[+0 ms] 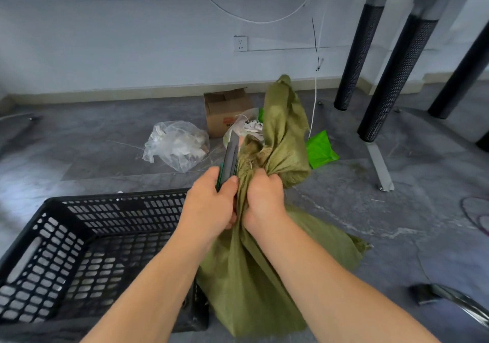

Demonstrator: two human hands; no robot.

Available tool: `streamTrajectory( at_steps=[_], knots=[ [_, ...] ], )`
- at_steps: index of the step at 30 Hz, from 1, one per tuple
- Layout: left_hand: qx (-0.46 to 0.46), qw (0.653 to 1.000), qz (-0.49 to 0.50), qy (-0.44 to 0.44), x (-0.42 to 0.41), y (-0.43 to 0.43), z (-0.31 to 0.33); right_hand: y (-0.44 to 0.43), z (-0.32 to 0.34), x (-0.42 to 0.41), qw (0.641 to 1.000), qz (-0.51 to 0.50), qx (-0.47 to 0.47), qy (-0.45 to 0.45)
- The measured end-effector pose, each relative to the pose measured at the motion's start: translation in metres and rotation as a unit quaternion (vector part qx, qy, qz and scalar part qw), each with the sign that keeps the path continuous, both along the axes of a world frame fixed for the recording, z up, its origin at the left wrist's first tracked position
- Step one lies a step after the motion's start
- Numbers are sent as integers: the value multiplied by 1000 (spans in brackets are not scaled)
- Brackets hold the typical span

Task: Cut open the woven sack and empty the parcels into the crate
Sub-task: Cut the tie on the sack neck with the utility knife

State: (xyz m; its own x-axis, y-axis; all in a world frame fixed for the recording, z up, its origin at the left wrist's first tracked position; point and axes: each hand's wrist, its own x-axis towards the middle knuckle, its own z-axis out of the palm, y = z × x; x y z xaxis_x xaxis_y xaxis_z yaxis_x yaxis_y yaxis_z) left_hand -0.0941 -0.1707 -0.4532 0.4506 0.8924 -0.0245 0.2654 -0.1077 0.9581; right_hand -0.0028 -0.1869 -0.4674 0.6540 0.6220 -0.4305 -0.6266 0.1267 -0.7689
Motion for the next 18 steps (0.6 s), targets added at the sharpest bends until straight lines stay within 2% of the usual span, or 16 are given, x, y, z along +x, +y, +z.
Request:
streamTrajectory(
  at_steps=[3,10,18],
  knots=[
    [24,1000,-10,0,1,4,8,2,13,7,1000,-14,24,14],
    [-27,999,-43,5,-1,4,-4,-8,1,26,996,23,-14,-79],
    [-101,994,-49,10,0,6,-14,-16,4,67,975,90,-43,-199]
  ],
)
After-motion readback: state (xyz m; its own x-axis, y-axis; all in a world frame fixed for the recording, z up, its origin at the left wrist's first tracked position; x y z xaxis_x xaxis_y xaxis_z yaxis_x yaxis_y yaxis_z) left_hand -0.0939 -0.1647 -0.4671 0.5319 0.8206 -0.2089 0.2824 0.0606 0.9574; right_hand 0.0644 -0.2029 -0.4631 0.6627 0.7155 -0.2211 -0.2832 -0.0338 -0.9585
